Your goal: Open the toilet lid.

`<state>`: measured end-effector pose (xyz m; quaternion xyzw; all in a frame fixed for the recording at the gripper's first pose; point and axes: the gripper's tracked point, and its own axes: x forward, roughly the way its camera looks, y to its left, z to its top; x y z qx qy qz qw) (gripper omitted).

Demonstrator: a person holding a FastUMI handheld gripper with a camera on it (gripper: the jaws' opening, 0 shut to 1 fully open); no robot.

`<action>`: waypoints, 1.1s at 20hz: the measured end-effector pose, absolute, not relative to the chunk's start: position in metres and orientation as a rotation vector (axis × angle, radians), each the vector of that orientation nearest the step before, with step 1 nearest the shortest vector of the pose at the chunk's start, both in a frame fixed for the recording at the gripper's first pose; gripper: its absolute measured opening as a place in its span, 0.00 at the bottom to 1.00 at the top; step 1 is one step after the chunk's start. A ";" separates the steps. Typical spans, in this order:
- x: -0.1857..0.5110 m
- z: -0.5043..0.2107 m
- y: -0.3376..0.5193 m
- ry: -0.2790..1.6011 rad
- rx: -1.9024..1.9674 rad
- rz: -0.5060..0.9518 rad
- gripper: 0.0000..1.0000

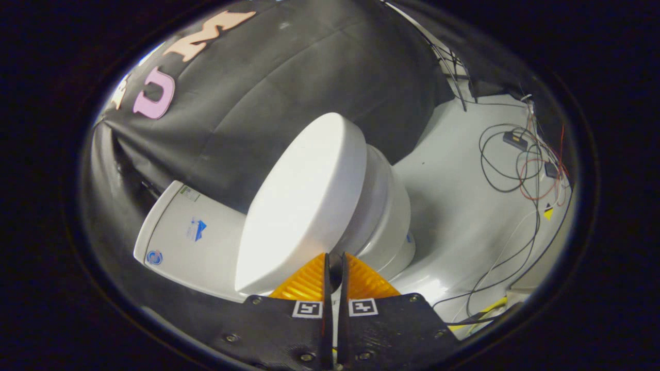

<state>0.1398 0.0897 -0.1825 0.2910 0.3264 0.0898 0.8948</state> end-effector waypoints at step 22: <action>0.124 -0.083 0.130 0.487 0.423 0.267 0.03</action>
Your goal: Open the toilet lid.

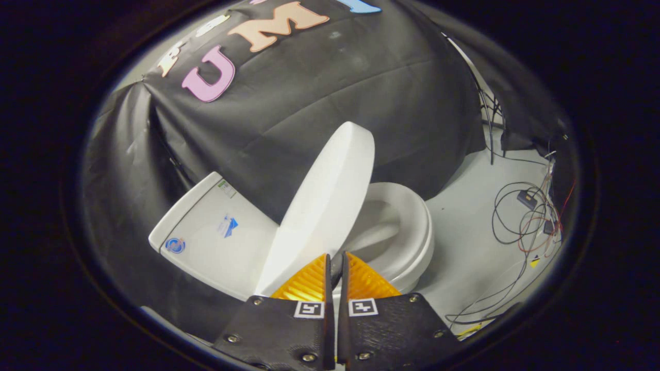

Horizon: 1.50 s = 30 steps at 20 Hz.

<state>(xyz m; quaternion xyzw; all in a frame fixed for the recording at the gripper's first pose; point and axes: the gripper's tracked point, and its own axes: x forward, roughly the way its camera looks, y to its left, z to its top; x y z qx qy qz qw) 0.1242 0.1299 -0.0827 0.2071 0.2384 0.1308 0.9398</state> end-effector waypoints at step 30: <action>0.114 -0.013 0.184 0.312 0.085 0.319 0.06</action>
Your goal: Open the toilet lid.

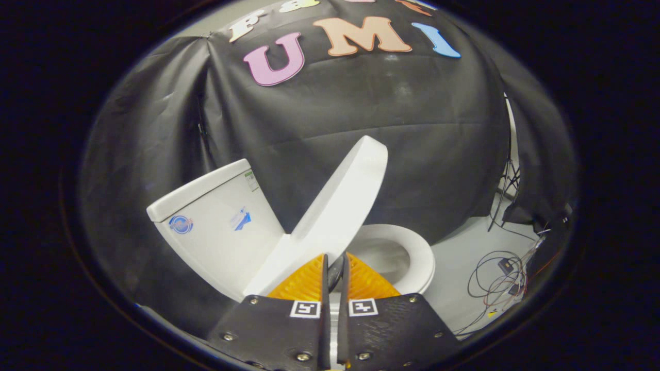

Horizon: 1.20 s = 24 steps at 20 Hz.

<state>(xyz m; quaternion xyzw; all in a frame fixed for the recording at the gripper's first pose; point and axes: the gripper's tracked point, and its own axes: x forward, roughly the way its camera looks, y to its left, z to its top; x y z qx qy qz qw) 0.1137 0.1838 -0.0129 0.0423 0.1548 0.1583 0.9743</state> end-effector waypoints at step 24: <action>0.112 0.010 0.208 0.210 -0.064 0.300 0.06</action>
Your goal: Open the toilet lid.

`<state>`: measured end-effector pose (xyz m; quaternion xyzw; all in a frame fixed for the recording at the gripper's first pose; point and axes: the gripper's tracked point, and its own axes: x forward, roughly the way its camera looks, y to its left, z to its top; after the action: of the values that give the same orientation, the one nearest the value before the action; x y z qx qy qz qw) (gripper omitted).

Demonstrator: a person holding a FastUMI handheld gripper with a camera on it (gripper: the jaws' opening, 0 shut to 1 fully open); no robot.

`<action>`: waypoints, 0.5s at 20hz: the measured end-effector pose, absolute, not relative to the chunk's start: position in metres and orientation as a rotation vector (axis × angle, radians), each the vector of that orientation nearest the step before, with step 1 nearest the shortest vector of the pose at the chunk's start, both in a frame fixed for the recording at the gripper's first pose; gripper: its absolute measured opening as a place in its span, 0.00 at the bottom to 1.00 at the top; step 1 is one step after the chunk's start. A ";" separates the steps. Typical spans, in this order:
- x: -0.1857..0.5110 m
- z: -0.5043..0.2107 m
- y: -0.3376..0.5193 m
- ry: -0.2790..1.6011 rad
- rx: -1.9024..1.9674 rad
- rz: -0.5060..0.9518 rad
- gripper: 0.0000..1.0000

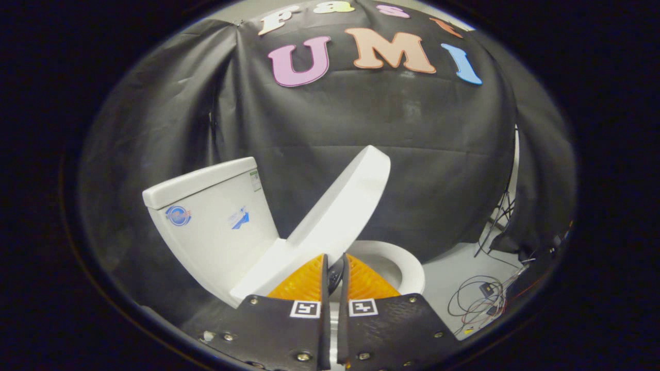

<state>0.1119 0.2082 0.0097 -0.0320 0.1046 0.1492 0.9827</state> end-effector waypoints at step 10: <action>0.108 0.024 0.228 0.158 -0.057 0.325 0.06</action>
<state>0.1079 0.2282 0.0244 -0.0283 0.0783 0.1616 0.9833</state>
